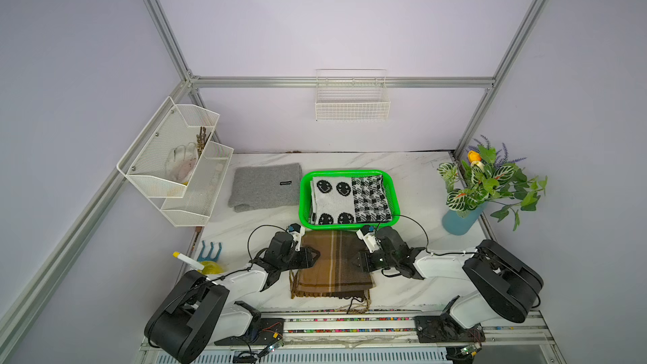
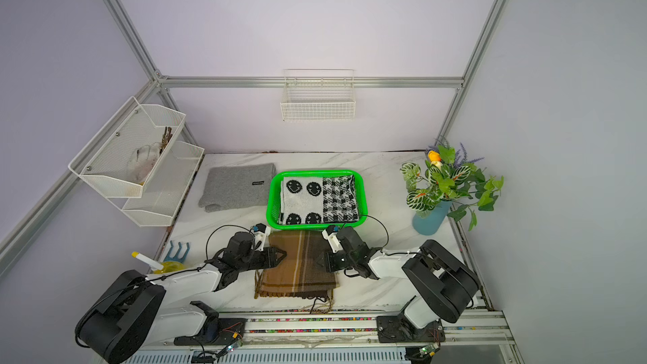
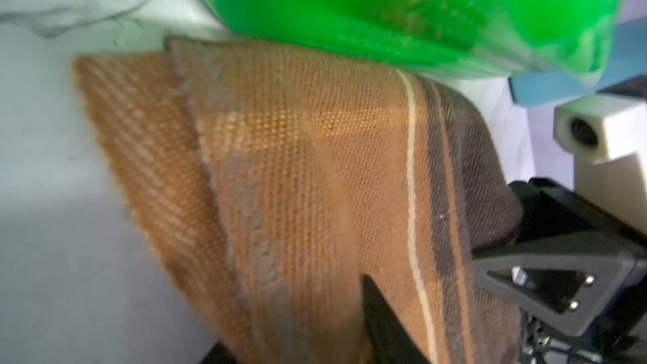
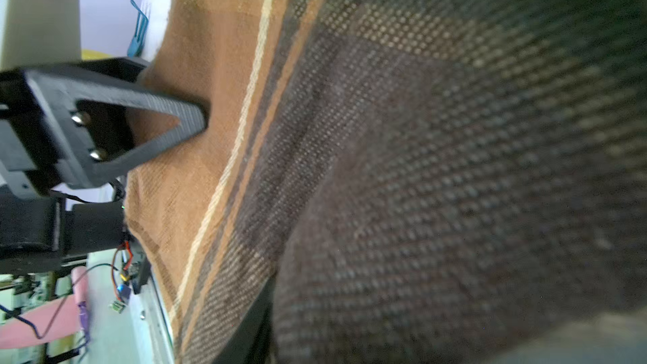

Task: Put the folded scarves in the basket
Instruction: Pick up the scarf at the center of the board, then place the scarf in the basket.

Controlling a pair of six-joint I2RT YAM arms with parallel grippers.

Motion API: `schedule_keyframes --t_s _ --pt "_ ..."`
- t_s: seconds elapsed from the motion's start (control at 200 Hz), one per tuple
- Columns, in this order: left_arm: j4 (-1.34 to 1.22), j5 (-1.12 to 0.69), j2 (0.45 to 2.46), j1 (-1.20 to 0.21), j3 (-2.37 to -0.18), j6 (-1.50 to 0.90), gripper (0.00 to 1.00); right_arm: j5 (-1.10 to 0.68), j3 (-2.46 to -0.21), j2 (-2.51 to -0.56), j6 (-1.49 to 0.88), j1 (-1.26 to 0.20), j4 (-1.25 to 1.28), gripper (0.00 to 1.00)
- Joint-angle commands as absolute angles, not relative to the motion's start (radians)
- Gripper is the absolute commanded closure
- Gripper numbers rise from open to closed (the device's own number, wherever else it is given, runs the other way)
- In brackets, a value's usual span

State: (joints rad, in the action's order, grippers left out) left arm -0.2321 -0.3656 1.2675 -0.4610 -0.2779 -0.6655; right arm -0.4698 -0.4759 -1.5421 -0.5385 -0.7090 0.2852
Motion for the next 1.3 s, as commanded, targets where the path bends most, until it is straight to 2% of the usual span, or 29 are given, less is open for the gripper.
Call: schedule_keyframes --t_s 0.0,0.06,0.13,0.32,0.6,0.765,0.935,1.295 --pt "-0.224 -0.426 1.255 -0.471 -0.252 -0.669 0.84 -0.501 -0.474 -1.597 -0.545 -0.725 0.277 0.78" --pt "-0.245 -0.443 1.254 -0.472 -0.247 -0.670 1.00 -0.517 -0.477 -1.605 -0.546 -0.728 0.290 0.89" --pt "-0.274 -0.475 1.265 -0.472 -0.249 -0.676 1.00 -0.527 -0.476 -1.602 -0.545 -0.733 0.300 1.00" --pt "-0.266 -0.495 1.202 -0.476 -0.249 -0.680 1.00 -0.546 -0.457 -1.549 -0.542 -0.741 0.318 1.00" --pt "-0.227 -0.552 1.037 -0.486 -0.297 -0.733 1.00 -0.523 -0.472 -1.318 -0.495 -0.744 0.180 1.00" --pt "-0.112 -0.544 0.925 -0.501 -0.361 -0.751 1.00 -0.518 -0.493 -1.205 -0.489 -0.743 0.107 1.00" --pt "-0.004 -0.512 0.807 -0.522 -0.420 -0.759 1.00 -0.534 -0.486 -1.170 -0.502 -0.743 0.112 1.00" --pt "0.027 -0.482 0.790 -0.538 -0.464 -0.776 1.00 -0.496 -0.496 -1.094 -0.514 -0.743 0.085 1.00"
